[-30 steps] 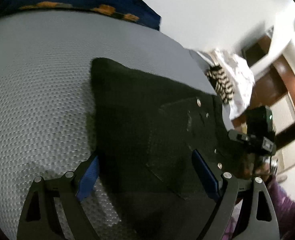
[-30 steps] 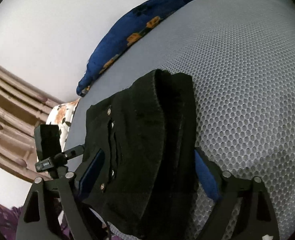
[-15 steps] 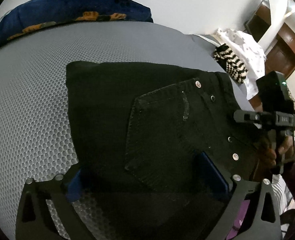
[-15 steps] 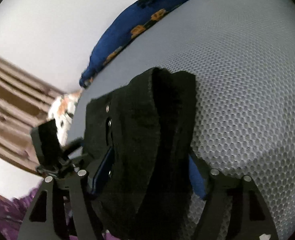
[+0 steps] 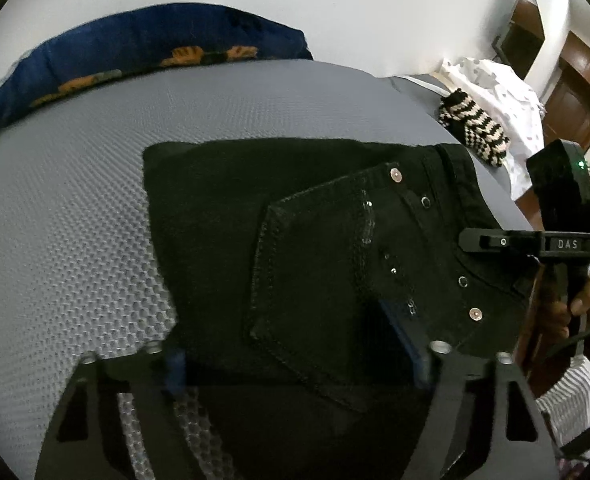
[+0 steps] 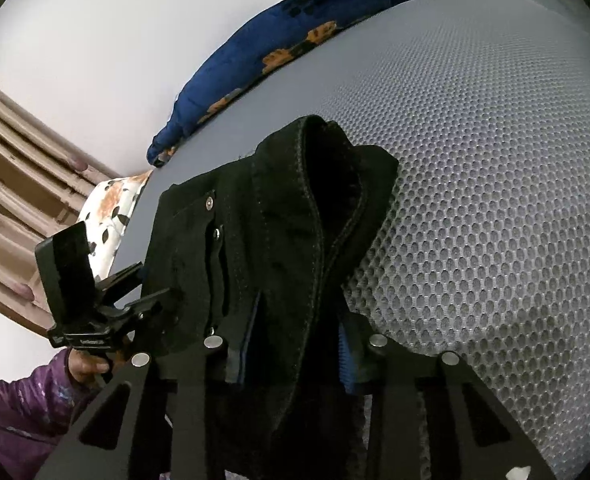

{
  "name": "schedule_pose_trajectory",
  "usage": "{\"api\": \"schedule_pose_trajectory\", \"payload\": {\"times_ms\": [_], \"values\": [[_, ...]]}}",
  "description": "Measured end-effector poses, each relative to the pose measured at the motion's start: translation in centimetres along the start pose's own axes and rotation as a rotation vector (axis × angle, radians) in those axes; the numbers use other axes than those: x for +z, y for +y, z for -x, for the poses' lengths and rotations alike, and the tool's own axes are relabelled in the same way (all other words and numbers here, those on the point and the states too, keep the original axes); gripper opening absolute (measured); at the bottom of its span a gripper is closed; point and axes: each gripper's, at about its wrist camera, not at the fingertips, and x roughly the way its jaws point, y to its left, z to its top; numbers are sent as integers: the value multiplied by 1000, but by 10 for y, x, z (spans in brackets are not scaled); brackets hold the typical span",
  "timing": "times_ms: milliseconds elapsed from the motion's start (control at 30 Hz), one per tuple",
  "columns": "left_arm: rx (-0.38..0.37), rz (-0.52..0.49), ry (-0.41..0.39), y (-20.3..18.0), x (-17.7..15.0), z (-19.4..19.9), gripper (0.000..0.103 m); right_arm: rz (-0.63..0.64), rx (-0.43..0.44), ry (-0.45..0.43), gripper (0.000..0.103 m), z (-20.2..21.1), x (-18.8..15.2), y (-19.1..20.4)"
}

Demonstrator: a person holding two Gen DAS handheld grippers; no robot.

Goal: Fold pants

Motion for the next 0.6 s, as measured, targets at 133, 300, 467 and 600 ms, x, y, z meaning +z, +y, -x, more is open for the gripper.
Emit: {"api": "schedule_pose_trajectory", "payload": {"times_ms": [133,300,467,600], "values": [[29,5,-13,2,1,7,50,-28,15,-28,27,5,-8,0],[65,-9,-28,-1,2,12,38,-49,23,-59,25,10,-14,2],[68,4,-34,1,3,17,32,-77,37,-77,25,13,-23,2],[83,1,-37,-1,2,20,31,-87,42,-86,25,14,-26,5]]}}
